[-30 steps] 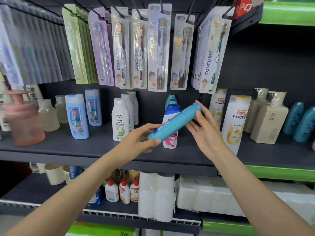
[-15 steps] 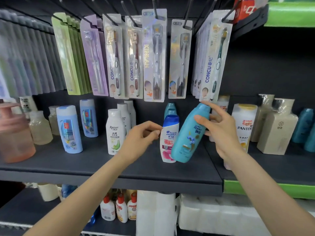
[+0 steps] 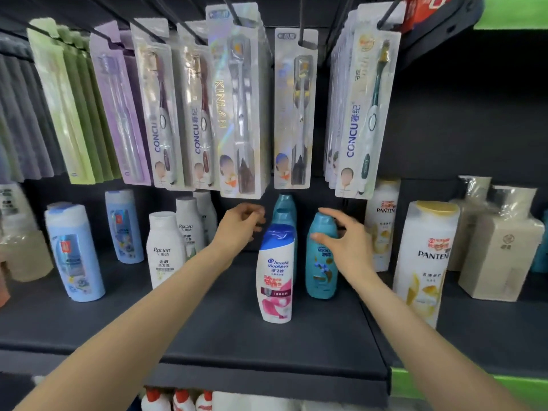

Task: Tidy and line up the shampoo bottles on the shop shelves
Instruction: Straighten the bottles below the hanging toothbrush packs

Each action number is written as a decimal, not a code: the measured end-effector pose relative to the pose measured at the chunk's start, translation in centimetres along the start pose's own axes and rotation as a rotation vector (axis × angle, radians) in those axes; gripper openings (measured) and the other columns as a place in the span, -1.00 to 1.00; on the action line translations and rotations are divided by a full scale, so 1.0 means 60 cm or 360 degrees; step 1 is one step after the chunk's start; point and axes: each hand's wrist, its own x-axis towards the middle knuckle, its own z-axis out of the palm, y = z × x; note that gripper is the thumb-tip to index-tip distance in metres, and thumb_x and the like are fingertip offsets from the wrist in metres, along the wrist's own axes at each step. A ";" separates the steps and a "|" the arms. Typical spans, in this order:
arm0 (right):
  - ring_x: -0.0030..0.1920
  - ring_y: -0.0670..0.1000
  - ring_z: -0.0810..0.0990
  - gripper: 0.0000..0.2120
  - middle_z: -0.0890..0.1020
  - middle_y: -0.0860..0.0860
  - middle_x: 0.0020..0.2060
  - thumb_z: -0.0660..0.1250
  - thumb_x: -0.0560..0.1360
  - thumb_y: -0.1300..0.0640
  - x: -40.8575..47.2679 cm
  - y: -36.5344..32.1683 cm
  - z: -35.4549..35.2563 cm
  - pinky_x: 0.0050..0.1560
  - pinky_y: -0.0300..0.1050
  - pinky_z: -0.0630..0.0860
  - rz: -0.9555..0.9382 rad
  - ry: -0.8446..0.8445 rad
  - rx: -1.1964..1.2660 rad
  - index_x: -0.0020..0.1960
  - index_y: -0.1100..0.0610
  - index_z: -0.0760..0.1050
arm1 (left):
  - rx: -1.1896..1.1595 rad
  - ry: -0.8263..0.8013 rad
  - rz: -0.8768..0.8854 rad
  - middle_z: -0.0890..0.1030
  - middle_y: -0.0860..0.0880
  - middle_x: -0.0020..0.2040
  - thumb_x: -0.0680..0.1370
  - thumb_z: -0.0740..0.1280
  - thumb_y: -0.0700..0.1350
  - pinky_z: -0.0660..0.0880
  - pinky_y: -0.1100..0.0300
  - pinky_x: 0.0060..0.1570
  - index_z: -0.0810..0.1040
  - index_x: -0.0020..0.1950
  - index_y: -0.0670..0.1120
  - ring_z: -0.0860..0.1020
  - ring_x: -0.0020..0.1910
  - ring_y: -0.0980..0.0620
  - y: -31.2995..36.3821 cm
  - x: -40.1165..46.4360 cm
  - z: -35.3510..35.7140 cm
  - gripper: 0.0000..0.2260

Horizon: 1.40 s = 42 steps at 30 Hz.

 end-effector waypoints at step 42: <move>0.11 -0.25 0.50 -0.55 0.54 -0.14 0.12 0.23 0.56 0.27 0.100 0.058 0.097 0.11 -0.29 0.49 0.0062 -0.0631 0.0720 0.36 -0.12 0.37 | -0.0142 -0.0409 0.0194 0.65 -0.04 0.03 0.56 0.26 -0.14 0.53 0.16 0.06 0.60 0.04 -0.01 0.61 0.00 0.03 -0.025 0.051 0.013 -0.86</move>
